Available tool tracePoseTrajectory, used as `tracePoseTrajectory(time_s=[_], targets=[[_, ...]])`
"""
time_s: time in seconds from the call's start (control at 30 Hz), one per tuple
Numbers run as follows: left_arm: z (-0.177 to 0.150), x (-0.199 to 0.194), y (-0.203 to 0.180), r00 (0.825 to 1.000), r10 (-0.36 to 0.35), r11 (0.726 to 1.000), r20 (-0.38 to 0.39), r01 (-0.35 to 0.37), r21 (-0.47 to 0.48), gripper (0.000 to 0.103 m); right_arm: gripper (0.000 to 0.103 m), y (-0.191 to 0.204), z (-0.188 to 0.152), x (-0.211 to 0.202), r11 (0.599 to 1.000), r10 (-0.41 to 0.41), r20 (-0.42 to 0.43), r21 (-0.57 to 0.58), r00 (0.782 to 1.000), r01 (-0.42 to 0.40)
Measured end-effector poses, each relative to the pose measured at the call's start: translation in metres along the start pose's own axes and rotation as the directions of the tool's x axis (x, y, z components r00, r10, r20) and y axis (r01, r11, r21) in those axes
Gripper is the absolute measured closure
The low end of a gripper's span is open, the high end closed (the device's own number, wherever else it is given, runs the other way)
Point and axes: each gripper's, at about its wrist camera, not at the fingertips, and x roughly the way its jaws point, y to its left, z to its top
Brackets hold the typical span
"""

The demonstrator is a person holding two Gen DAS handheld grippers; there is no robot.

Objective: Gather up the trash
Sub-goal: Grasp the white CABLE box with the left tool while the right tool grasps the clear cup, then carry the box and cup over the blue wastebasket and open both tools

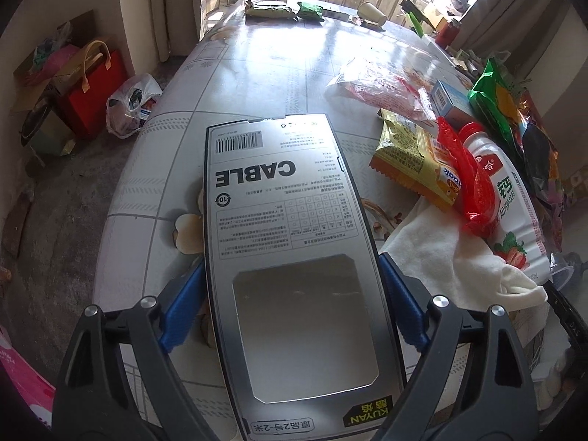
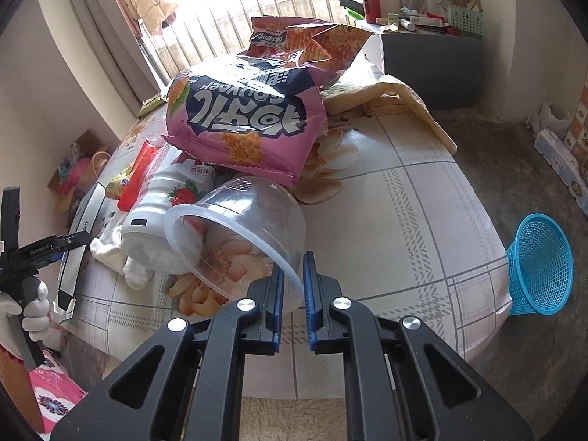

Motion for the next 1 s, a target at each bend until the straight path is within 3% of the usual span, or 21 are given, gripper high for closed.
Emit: tracePoseTrajectory(time_s=[0.27, 0.37, 0.47, 0.57, 0.67, 0.8, 0.9, 1.0], targets=[[-0.015, -0.038, 0.004, 0.998, -0.054, 0.998, 0.021, 0.053, 0.024, 0.019, 0.097, 0.002, -0.018, -0.024, 1.0, -0.006, 0.005, -0.012, 1.0, 0.006], [-0.018, -0.063, -0.013, 0.995, -0.074, 0.994, 0.074, 0.067, 0.092, 0.019, 0.097, -0.008, -0.025, -0.04, 1.0, 0.013, 0.029, 0.027, 0.999, -0.014], [-0.017, -0.087, -0.038, 0.983, -0.157, 0.977, 0.099, 0.139, 0.164, 0.019, 0.097, -0.023, -0.029, -0.059, 0.996, 0.042, 0.071, 0.078, 0.997, -0.048], [-0.014, -0.106, -0.077, 0.953, -0.289, 0.934, 0.091, 0.259, 0.247, 0.019, 0.097, -0.046, -0.035, -0.082, 0.986, 0.069, 0.136, 0.142, 0.988, -0.089], [-0.012, -0.121, -0.138, 0.911, -0.407, 0.859, 0.07, 0.356, 0.368, 0.019, 0.097, -0.076, -0.04, -0.11, 0.97, 0.046, 0.213, 0.225, 0.976, -0.095], [-0.013, -0.125, -0.243, 0.845, -0.534, 0.712, -0.034, 0.471, 0.521, 0.019, 0.097, -0.136, -0.055, -0.14, 0.919, -0.069, 0.28, 0.39, 0.958, -0.048], [-0.02, -0.114, -0.336, 0.808, -0.566, 0.589, -0.164, 0.536, 0.605, 0.019, 0.097, -0.188, -0.075, -0.153, 0.843, -0.165, 0.29, 0.537, 0.943, -0.017], [-0.031, -0.083, -0.432, 0.774, -0.537, 0.496, -0.334, 0.611, 0.617, 0.019, 0.097, -0.238, -0.093, -0.157, 0.759, -0.25, 0.265, 0.65, 0.931, 0.019]])
